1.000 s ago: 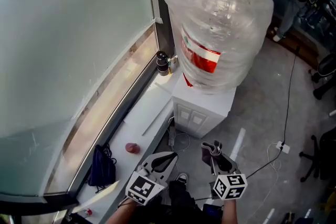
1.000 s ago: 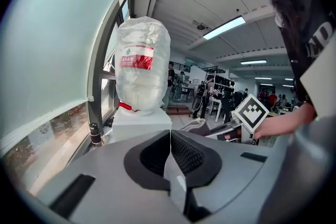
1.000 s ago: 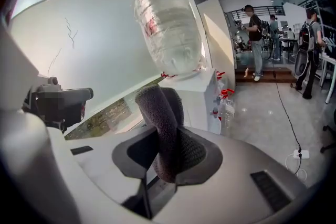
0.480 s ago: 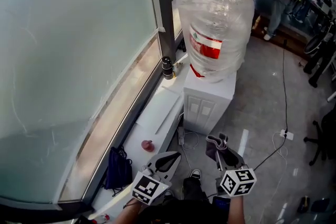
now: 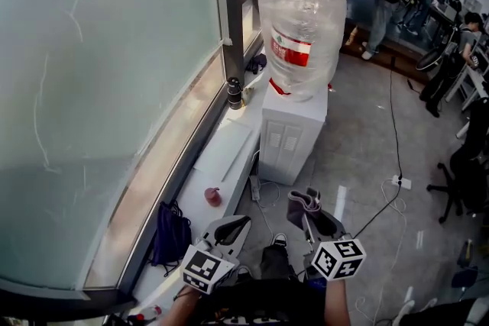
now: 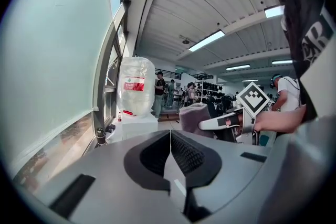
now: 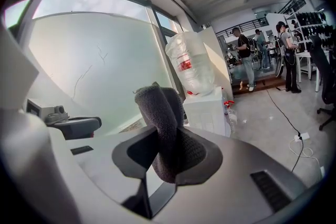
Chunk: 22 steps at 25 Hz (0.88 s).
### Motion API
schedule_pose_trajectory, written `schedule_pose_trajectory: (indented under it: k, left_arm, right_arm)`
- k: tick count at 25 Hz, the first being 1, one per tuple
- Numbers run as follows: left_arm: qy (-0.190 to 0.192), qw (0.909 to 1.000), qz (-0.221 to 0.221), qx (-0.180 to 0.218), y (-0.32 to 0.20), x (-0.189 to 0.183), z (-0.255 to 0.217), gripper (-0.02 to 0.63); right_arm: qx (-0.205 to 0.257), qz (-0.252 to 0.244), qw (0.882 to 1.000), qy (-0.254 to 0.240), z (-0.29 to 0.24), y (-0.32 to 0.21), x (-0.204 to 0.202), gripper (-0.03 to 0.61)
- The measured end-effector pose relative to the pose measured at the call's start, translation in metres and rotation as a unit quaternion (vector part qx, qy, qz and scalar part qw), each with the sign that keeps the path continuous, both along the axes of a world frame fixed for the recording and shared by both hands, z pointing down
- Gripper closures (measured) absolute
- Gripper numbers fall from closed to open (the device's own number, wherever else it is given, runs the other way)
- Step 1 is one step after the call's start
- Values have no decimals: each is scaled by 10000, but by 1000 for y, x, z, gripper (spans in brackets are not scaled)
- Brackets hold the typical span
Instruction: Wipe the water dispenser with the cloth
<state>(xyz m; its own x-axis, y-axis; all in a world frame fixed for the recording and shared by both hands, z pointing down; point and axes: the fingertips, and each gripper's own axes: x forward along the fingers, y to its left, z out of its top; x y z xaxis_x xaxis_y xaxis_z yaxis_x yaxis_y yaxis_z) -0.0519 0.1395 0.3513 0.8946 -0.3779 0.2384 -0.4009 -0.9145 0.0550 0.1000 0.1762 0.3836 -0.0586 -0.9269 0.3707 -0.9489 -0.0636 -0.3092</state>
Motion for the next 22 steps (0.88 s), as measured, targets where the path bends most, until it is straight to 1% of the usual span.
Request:
schedule_pose_trajectory:
  k: [2, 8, 13, 16, 22]
  left_arm:
    - [12, 9999, 86, 70, 11, -6, -4, 594]
    - [154, 9995, 263, 76, 35, -16, -14, 594]
    - [232, 9993, 286, 92, 44, -21, -21, 594]
    - [289, 9989, 371, 75, 50, -22, -19, 594]
    - [333, 9987, 394, 33, 50, -20, -11, 594]
  right_arm:
    - [53, 31, 10000, 19, -5, 9, -8, 477]
    - [137, 93, 9999, 32, -11, 33, -28, 477]
    - [103, 62, 9999, 118, -12, 42, -38, 477]
    - [71, 55, 9998, 176, -12, 46, -40, 477]
    - [66, 82, 9996, 277, -10, 46, -38, 479]
